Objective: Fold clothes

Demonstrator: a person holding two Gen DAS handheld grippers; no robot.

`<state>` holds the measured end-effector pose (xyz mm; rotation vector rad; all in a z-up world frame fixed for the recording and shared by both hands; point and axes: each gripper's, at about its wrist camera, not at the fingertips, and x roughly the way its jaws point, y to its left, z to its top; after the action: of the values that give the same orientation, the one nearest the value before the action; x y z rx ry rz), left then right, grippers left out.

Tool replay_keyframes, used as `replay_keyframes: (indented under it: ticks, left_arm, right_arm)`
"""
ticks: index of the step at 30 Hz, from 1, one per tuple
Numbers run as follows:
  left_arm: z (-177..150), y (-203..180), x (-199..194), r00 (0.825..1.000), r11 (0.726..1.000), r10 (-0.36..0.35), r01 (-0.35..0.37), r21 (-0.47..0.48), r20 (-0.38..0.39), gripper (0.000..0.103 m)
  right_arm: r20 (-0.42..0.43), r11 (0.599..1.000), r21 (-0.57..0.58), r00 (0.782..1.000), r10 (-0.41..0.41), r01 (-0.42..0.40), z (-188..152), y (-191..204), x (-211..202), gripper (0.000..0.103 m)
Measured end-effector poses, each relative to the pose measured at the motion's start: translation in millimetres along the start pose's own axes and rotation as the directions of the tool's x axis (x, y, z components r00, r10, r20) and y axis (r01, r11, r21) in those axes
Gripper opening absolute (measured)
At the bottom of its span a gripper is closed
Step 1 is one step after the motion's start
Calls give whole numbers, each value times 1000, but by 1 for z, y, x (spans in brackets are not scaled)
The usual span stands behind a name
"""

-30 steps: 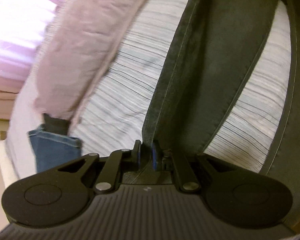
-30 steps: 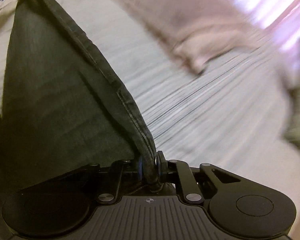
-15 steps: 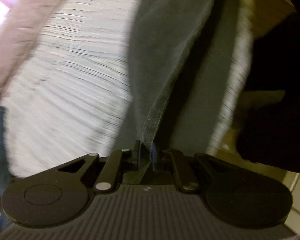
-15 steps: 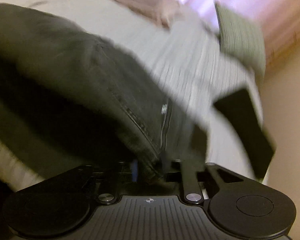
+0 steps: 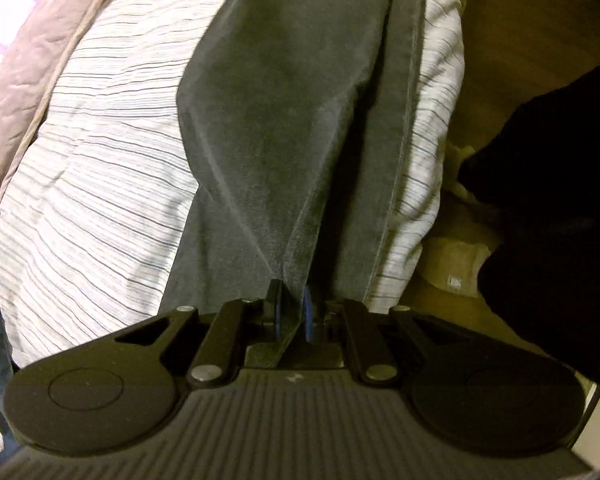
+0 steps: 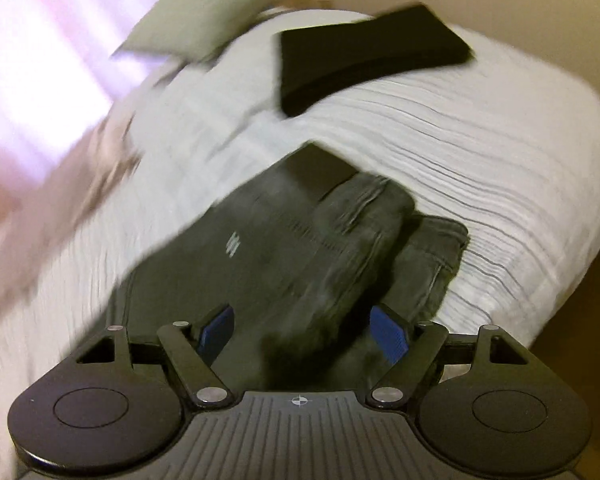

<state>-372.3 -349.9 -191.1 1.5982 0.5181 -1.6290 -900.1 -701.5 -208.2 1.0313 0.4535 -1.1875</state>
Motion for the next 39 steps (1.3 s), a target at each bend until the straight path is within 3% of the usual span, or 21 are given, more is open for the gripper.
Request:
replay_keyframes:
  ticks: [2,3,4,5,6,8,10,12,14,15,16,17,19,22,25,28,35,36,37,38,39]
  left_arm:
    - [4,1,-1,1000,1000,2,-2,7,-24,8]
    - [6,3,-3,999,1000,6,-6,12,-34,8]
    - [9,5,-7,999,1000,12,-11,19,-40,8]
    - [11,7,-10,999,1000,17,-16,26,-47,8]
    - [12,10,-14,999,999,27,-25,35,-47,8]
    - [12,20,-31,997,998,59,-58,19,-40,8]
    - [12,30,-48,995,996,92,-93,-5,-34,7]
    - [12,31,-55,994,995,98,-99,-17,-47,8]
    - [15,22,-40,993,997,68,-72,-32,-97,8]
    - [16,17,-30,991,998,50,-56,-42,-126,9]
    - [19,9,-19,987,999,33,-38,-27,-156,11]
    - [21,-1,-7,982,1000,17,-18,-1,-189,12]
    - [25,-14,5,973,1000,16,-11,23,-228,12]
    - [20,-13,0,978,997,4,-21,-78,-208,16]
    - [4,-3,-13,983,981,-4,-32,-192,-185,16]
    - [-21,11,-28,989,957,-6,-36,-286,-145,19]
    - [-94,64,-35,1000,877,22,-29,-480,-21,34]
    - [-103,71,-30,1000,867,26,-26,-497,-8,37]
    - [-111,80,-24,1000,858,29,-25,-513,0,38]
    - [-119,89,-16,999,849,33,-26,-528,5,39]
    - [-125,98,-9,999,843,36,-21,-538,17,39]
  right_arm:
    - [-14,994,108,1000,19,-17,9,-17,16,77]
    - [-26,987,159,999,29,-25,13,-25,25,69]
    - [-49,981,190,998,36,-26,15,-28,34,38]
    - [-72,983,184,997,10,3,18,-28,37,18]
    - [-92,984,177,996,-12,28,22,-27,39,16]
    - [-81,990,138,997,13,-2,35,-23,25,13]
    - [-10,993,99,998,57,-56,45,-20,-4,12]
    - [9,993,107,998,57,-58,45,-30,-25,13]
    - [-73,991,136,997,26,-16,31,-52,-11,13]
    - [-116,988,153,993,12,6,25,-63,-3,14]
    - [-164,979,200,986,4,29,20,-74,8,24]
    - [-158,981,187,987,-24,54,21,-73,7,52]
    - [-143,981,161,986,-81,104,23,-71,4,68]
    - [-90,983,10,979,-182,183,24,-46,-10,68]
    - [-8,947,-180,962,-272,266,24,-11,-26,68]
    - [46,923,-296,969,-242,245,12,32,-34,68]
    - [-48,909,-411,995,-92,64,-60,145,-11,70]
    - [-57,909,-414,995,-85,54,-76,160,-13,74]
    - [-68,908,-418,995,-79,43,-92,174,-15,93]
    - [-88,906,-422,994,-70,27,-109,190,-16,102]
    - [-110,903,-429,992,-61,8,-126,205,-17,102]
